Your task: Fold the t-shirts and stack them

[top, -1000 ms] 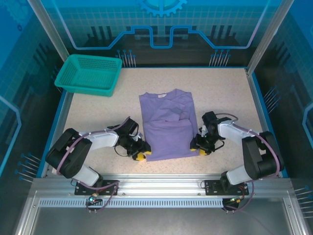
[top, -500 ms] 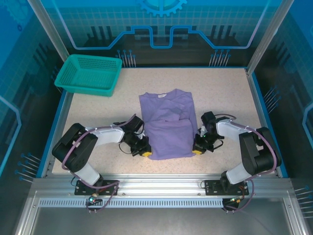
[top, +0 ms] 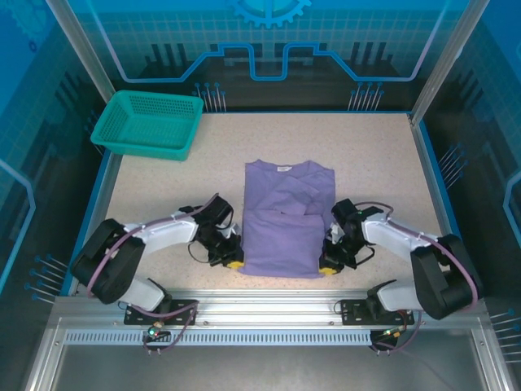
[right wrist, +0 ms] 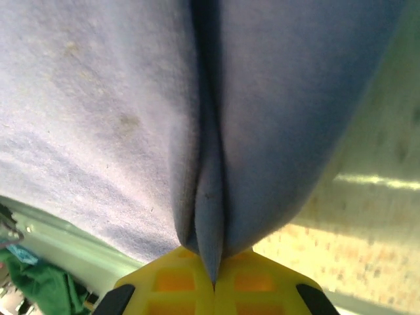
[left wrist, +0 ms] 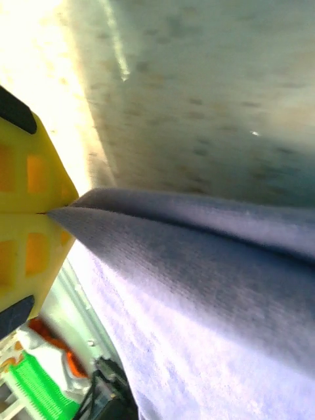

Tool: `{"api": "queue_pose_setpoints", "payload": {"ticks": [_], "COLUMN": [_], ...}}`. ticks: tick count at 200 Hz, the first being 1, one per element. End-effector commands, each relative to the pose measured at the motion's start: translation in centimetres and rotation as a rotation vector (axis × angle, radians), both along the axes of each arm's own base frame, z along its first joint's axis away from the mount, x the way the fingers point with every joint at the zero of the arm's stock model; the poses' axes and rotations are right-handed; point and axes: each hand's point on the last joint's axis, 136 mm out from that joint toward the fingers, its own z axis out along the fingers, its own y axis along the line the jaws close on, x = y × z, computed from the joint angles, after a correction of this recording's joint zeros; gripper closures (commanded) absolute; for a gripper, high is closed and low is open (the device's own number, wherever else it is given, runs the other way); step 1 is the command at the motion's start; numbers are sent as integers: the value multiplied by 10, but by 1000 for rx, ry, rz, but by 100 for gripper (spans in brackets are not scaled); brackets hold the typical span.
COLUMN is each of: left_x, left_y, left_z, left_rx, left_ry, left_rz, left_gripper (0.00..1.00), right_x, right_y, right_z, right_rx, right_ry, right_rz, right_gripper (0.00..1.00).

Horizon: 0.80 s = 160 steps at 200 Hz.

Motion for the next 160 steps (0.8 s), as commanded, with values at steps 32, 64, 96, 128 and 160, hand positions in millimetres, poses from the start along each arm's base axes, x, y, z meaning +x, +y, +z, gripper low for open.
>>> {"api": "queue_pose_setpoints", "payload": {"ticks": [32,64,96,128,160], "left_x": [-24,10,63,124,179], "left_y": [-8,-21,-26,-26,-26], "left_z": [52,87,126,155,153], "left_rx": [-151,-210,-277,-337,-339], "left_ry": [57,-18,-96,-157,-138], "left_rz": [13,46,116,204,272], "left_gripper": [100,100,100,100,100], "right_x": [-31,3,61,118,169], "right_y": [7,15,19,17,11], "right_z": [42,77,118,145,150], "right_rx": [77,100,145,197,182], "right_ry": [56,-55,-165,-216,-205], "right_rz": [-48,-57,-130,-213,-268], "right_gripper": [100,100,100,100,100]}}
